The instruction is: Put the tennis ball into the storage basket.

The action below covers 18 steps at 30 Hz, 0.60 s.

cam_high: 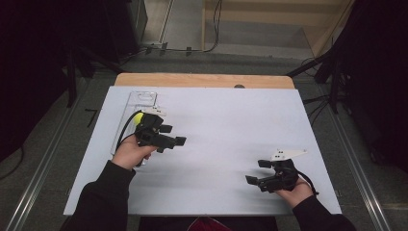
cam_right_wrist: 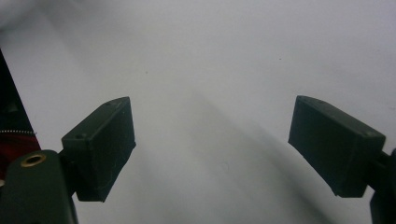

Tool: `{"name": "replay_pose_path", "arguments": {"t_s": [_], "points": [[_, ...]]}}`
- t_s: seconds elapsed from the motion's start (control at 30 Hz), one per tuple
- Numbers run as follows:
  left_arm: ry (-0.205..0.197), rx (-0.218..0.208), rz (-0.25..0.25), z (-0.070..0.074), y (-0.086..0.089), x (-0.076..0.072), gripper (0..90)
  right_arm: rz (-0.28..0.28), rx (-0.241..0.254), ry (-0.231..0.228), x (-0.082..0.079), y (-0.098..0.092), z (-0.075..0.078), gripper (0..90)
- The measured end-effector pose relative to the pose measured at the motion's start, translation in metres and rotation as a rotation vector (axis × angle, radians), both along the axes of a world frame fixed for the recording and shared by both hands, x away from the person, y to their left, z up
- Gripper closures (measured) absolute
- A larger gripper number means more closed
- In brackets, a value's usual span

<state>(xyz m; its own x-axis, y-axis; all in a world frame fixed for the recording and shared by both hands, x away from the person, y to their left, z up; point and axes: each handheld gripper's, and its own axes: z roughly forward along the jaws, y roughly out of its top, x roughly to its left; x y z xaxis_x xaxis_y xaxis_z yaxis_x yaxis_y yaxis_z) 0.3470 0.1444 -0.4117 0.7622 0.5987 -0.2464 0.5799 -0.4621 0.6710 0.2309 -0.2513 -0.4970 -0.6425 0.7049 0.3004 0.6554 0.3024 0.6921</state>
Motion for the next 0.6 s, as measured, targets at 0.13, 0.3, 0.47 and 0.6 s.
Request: {"name": "replay_pose_path", "arguments": {"t_s": [0.13,0.3,0.47,0.6], "points": [[-0.007,-0.008,0.002,-0.004,0.002,-0.003,21.4,0.0,-0.001,0.0,0.0,0.0,0.0,12.7],[-0.008,-0.001,-0.006,-0.01,0.007,-0.01,21.4,0.0,0.004,0.007,0.0,0.0,0.0,12.7],[-0.012,-0.01,-0.009,-0.015,0.011,-0.017,21.4,0.001,0.005,0.005,0.0,0.0,0.0,12.7],[-0.012,0.004,-0.022,-0.018,0.012,-0.023,21.4,-0.001,0.005,0.006,0.0,-0.001,0.0,12.7]]}}
